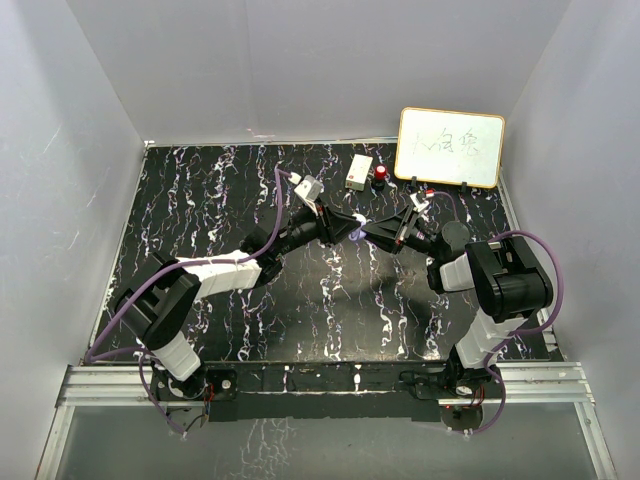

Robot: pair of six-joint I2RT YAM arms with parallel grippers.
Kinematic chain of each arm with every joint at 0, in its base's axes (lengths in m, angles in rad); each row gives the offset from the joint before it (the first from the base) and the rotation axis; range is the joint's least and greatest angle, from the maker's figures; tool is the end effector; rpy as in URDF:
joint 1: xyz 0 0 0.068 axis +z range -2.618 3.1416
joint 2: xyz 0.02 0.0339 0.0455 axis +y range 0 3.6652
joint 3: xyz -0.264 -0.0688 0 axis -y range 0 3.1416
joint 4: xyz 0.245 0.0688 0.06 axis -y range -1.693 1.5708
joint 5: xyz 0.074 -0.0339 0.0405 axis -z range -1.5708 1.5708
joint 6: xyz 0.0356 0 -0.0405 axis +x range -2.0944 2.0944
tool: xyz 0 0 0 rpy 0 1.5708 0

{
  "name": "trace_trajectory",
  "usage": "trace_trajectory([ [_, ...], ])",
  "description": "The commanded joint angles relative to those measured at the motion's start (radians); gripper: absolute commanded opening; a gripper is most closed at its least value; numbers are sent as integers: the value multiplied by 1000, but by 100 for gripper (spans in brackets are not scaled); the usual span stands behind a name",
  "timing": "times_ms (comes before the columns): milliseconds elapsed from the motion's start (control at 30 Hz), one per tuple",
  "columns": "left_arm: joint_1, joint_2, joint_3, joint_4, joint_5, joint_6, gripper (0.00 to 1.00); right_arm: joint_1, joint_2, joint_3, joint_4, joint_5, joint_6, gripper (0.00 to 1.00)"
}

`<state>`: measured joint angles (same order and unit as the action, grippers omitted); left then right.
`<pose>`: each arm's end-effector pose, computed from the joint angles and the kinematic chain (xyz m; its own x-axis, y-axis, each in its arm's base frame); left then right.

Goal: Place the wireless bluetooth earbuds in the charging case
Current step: Place the earbud in the charging case.

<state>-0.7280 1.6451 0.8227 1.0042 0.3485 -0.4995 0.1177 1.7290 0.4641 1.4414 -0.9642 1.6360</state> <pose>0.2576 -0.2459 0.2575 -0.3012 -0.3346 -0.8929 0.8337 0.3621 -0.4169 0.2800 0.0626 0.1752 -0.8797 0.4688 -0.0798 -0.1173 -0.0513 0.9918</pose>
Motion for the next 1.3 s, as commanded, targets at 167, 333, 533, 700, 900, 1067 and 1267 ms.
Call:
trace_trajectory([
  [167, 4, -38, 11, -1, -13, 29, 0, 5, 1, 27, 109, 7, 6, 0],
  [333, 4, -47, 12, -17, -20, 38, 0, 5, 1, 25, 109, 9, 6, 0],
  [533, 4, -60, 11, -38, -29, 51, 0, 5, 3, 25, 110, 10, 6, 0],
  [700, 5, -68, 15, -50, -34, 59, 0, 6, 3, 25, 112, 10, 6, 0],
  [900, 4, -61, 18, -49, -32, 58, 0, 5, 3, 27, 116, 8, 8, 0],
  [1067, 4, -60, 15, -45, -31, 55, 0, 5, 3, 25, 116, 7, 10, 0],
  [1267, 4, -61, 26, -60, -30, 57, 7, 5, 1, 27, 118, 8, 9, 0],
])
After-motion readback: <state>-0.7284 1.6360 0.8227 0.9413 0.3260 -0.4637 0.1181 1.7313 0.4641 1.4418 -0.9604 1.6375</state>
